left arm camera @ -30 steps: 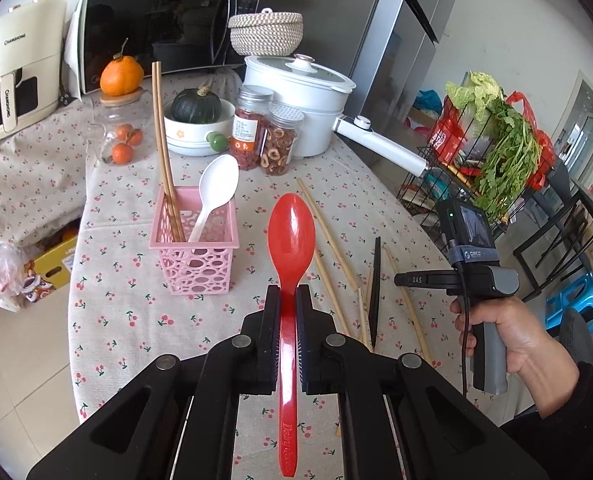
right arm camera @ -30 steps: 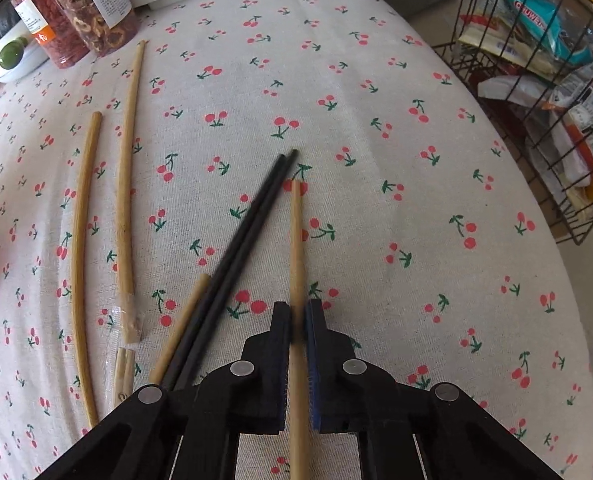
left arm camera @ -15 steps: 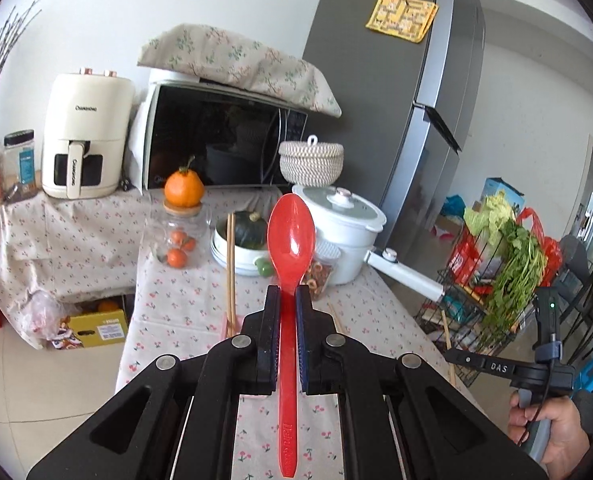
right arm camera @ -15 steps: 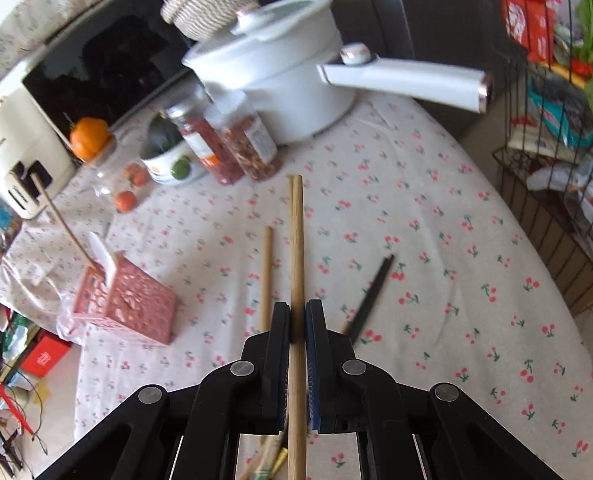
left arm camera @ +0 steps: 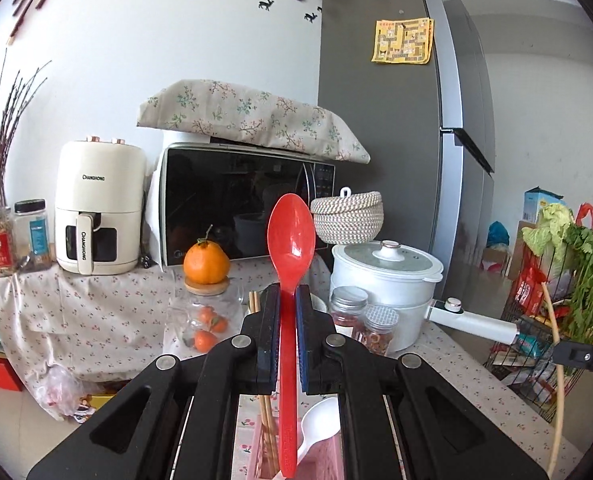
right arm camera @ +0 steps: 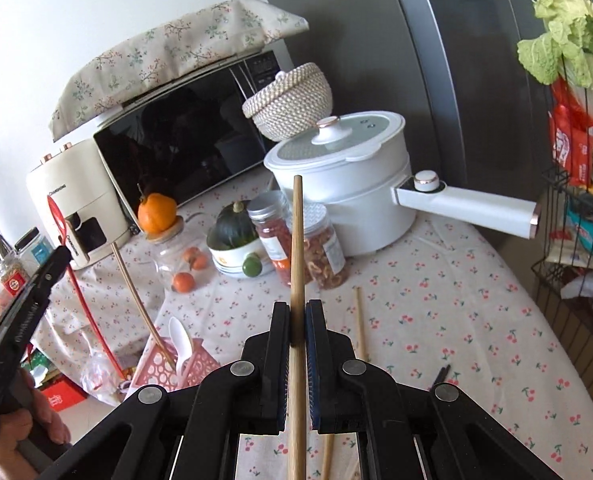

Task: Organize utensils
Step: 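Lower the red spoon into the basket with the left tool while the right tool carries the chopstick over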

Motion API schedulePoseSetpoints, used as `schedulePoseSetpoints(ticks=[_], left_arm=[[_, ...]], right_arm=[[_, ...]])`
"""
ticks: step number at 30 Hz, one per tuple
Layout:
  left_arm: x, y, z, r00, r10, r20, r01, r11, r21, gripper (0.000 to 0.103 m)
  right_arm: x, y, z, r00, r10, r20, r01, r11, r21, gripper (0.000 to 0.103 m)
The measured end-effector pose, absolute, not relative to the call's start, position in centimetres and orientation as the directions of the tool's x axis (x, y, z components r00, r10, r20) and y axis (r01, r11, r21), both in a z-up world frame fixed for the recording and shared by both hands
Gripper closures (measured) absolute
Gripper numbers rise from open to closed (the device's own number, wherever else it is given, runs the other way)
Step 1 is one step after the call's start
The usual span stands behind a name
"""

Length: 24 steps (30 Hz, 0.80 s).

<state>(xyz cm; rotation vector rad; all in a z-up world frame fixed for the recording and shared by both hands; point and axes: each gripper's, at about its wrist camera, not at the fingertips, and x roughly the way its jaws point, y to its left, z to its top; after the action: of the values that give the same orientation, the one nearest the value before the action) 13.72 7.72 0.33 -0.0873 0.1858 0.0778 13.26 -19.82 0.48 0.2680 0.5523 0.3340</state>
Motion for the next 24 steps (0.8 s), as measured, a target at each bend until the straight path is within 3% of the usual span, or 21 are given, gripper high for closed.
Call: schedulePoseSetpoints(ticks=[9,14,15,17,19,24], left_arm=[[16.9,9.0,-3.6,0.970,0.095,-0.224,-0.121,0.987,-0.104,0.096],[17.2,9.6,-5.1,0.949,0.092,-0.302,-0.133,0.984,-0.117,0.093],[17.1,9.6,-5.2,0.942,0.090,-0.322,-0.133,0.984,-0.115,0.091],[16.9,9.6,-5.2,0.927,0.068,-0.370,-0.119,0.986,-0.117,0.069],[16.1,9.7,-4.9,0.917,0.063,-0.394,-0.123,0.984,-0.130,0.061],[13.9,10.6,-3.6,0.863,0.034,-0.504,-0.146,0.972,-0.185,0.057]], right_arm=[[14.9,-19.7,-0.4,0.802,0.376,-0.465,-0.235,0.913,0.333,0.097],[15.0,-19.1,-0.5,0.798,0.379,-0.468,-0.248,0.915,0.318,0.097],[15.0,-19.0,-0.6,0.796,0.383,-0.470,-0.252,0.914,0.319,0.097],[14.8,-18.7,-0.6,0.792,0.391,-0.469,-0.257,0.910,0.324,0.097],[14.6,-18.5,-0.5,0.793,0.400,-0.459,-0.263,0.905,0.335,0.097],[14.0,-17.8,0.1,0.806,0.414,-0.423,-0.266,0.892,0.366,0.097]])
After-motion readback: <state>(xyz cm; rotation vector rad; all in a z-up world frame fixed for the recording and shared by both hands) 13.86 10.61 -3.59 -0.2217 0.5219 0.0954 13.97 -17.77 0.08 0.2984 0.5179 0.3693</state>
